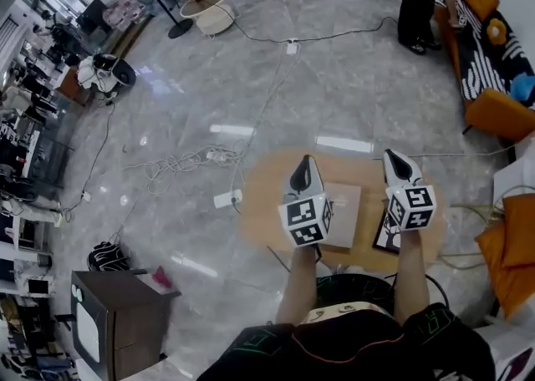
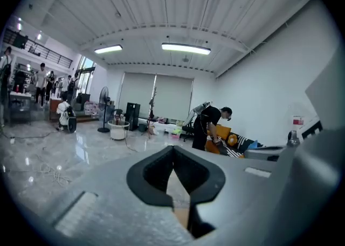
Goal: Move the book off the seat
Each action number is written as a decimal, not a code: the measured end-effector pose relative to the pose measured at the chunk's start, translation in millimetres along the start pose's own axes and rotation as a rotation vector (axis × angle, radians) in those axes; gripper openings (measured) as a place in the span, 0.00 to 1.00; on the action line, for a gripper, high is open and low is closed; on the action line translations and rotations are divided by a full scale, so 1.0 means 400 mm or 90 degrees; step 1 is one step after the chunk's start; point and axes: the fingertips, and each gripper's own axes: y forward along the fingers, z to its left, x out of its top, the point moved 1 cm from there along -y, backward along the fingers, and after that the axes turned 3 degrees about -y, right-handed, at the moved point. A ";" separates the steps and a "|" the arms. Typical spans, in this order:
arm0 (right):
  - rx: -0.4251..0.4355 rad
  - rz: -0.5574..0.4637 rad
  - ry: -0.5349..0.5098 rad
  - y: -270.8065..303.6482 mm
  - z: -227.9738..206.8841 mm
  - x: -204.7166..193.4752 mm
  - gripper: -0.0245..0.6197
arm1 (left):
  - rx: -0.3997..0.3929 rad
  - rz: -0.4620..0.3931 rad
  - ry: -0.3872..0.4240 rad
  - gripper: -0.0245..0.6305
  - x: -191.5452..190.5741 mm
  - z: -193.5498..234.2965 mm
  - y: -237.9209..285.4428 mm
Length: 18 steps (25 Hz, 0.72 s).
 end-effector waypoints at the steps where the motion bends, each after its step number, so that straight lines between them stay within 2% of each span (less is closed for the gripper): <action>1: -0.001 -0.014 -0.005 0.011 -0.002 0.033 0.04 | -0.003 -0.014 0.018 0.05 0.030 0.002 0.011; 7: 0.012 -0.077 -0.031 0.064 0.042 0.192 0.04 | -0.008 -0.065 0.068 0.05 0.183 0.052 0.037; 12: 0.011 -0.112 -0.046 0.073 0.091 0.256 0.04 | -0.007 -0.090 0.092 0.05 0.239 0.103 0.025; 18: -0.013 -0.133 -0.056 0.044 0.068 0.294 0.04 | -0.017 -0.113 0.095 0.05 0.263 0.097 0.028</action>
